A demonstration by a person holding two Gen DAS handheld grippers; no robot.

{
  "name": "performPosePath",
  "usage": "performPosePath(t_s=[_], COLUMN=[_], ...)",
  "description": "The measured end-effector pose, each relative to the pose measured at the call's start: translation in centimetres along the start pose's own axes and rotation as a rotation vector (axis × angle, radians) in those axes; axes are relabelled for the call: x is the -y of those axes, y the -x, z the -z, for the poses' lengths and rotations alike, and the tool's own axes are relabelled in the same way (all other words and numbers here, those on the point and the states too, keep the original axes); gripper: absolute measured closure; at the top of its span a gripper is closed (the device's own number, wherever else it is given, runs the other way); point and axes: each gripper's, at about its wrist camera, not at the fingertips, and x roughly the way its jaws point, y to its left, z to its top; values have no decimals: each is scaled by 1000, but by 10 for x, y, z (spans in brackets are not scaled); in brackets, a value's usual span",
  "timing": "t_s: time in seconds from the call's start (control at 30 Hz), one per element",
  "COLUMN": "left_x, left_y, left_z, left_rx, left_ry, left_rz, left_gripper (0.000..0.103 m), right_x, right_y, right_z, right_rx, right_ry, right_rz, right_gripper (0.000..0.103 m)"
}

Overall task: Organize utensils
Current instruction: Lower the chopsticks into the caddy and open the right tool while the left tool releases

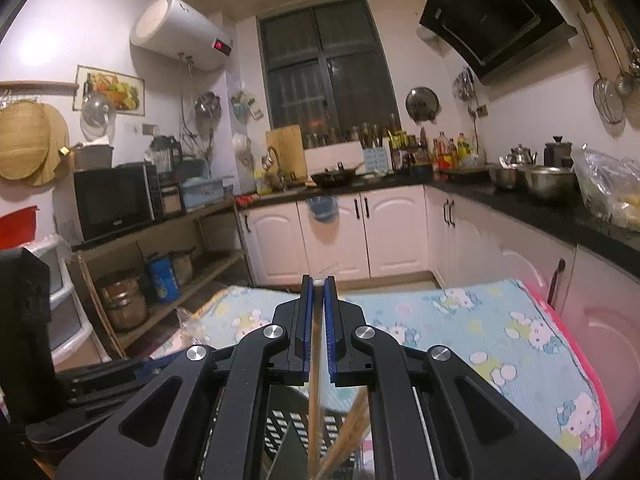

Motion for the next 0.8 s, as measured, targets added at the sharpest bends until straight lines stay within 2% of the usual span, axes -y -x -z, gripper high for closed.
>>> performPosePath(t_s=[0.53, 0.57, 0.63, 0.8], left_x=[-3, -4, -4, -7], left_y=[7, 8, 10, 17], left_z=[6, 7, 8, 10], left_rx=[-19, -21, -22, -23], left_ry=[5, 8, 14, 20], left_rz=[-13, -13, -12, -14], left_gripper=[101, 101, 100, 100], right_x=[5, 7, 10, 13], right_y=[6, 8, 11, 20], right_z=[17, 17, 18, 19], right_rx=[-99, -101, -111, -124], right_ry=[-16, -19, -26, -29], right_rz=[35, 39, 49, 55], right_gripper=[95, 94, 83, 80])
